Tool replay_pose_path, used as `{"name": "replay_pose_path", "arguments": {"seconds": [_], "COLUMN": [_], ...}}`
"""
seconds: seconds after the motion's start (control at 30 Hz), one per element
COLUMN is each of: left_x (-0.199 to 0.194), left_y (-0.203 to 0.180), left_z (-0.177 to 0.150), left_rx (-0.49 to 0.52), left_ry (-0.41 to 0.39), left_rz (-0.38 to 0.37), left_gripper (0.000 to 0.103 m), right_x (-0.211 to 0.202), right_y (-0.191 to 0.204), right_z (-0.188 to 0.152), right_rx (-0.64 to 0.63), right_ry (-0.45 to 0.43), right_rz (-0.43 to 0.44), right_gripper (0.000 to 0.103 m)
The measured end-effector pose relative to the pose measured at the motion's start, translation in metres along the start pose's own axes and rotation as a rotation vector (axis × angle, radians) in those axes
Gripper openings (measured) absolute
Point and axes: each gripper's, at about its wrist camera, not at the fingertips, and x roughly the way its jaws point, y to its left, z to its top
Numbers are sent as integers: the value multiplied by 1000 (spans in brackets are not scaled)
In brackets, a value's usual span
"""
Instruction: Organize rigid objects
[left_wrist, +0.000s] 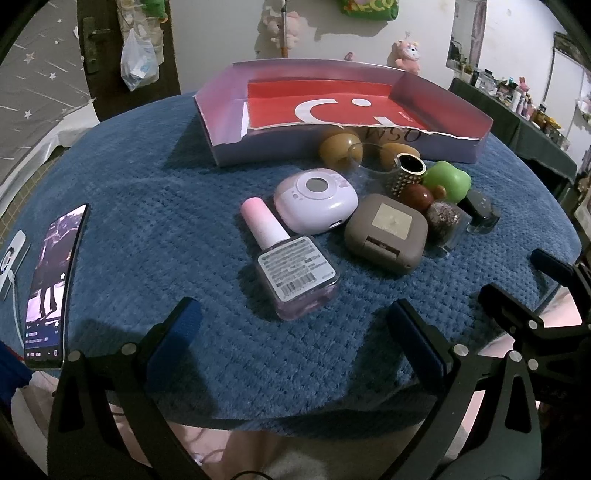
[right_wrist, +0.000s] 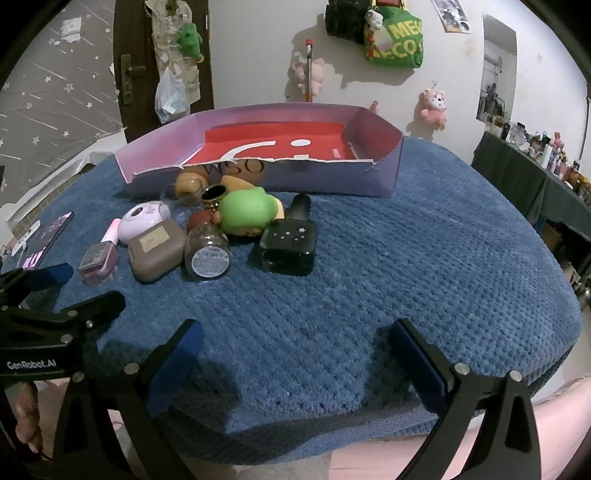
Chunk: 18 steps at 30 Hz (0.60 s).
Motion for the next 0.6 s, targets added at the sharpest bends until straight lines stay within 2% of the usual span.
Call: {"name": "replay_pose_path", "arguments": {"seconds": [0.6], "left_x": [10], "left_y": [-2], "left_z": [12], "left_rx": [7], "left_ry": [14], "left_rz": [-9], "left_gripper": [103], "right_x": [3], "right_y": [0], "right_z": [2], "right_rx": [-5], "right_ry": [2], "right_rz": [1], "right_gripper": [102]}}
